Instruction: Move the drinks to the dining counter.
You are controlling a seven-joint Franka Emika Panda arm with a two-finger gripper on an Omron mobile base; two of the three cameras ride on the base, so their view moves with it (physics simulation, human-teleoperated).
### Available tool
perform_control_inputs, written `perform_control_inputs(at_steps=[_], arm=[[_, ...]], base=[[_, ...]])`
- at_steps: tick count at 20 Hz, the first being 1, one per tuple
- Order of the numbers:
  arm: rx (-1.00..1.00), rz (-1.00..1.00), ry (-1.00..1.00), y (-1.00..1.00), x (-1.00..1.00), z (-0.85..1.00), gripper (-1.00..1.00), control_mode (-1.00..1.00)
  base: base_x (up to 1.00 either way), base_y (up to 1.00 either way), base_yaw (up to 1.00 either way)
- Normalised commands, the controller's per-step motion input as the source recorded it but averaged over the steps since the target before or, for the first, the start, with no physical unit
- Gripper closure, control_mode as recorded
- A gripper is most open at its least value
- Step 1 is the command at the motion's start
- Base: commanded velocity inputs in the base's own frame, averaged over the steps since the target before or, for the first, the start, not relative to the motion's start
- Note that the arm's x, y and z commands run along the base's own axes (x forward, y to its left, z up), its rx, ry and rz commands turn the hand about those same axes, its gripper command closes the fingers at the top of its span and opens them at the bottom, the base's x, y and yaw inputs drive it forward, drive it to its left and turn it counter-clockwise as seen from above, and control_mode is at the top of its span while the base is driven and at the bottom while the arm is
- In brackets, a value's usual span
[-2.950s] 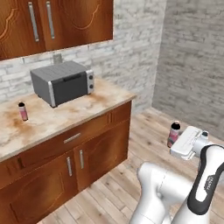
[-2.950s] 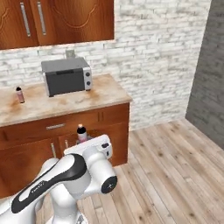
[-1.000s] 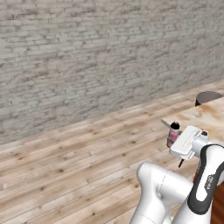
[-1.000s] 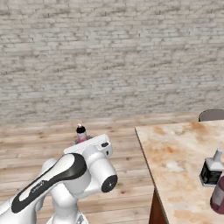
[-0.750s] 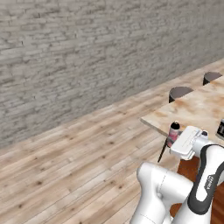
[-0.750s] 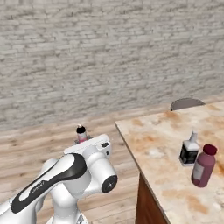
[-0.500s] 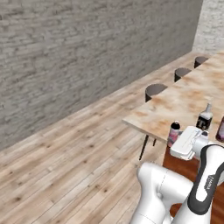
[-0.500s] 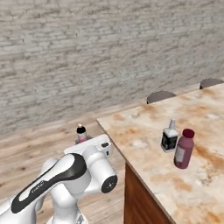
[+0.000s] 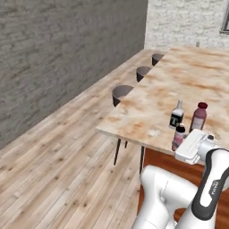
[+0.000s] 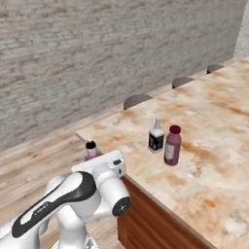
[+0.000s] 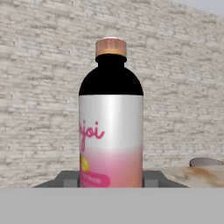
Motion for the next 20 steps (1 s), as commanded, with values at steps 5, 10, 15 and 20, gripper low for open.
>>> perform_control_inputs(at_steps=[5, 10, 15, 20], arm=[[0.0, 0.0, 0.0, 0.0, 0.0, 0.0, 1.0, 1.0], [0.0, 0.0, 0.0, 0.0, 0.0, 0.0, 1.0, 1.0], [0.0, 0.0, 0.0, 0.0, 0.0, 0.0, 1.0, 1.0], [0.0, 0.0, 0.0, 0.0, 0.0, 0.0, 1.0, 1.0]], base=[[0.0, -0.01, -0.32], [0.0, -0.04, -0.27], [0.23, -0.22, -0.18], [0.4, -0.38, -0.11]])
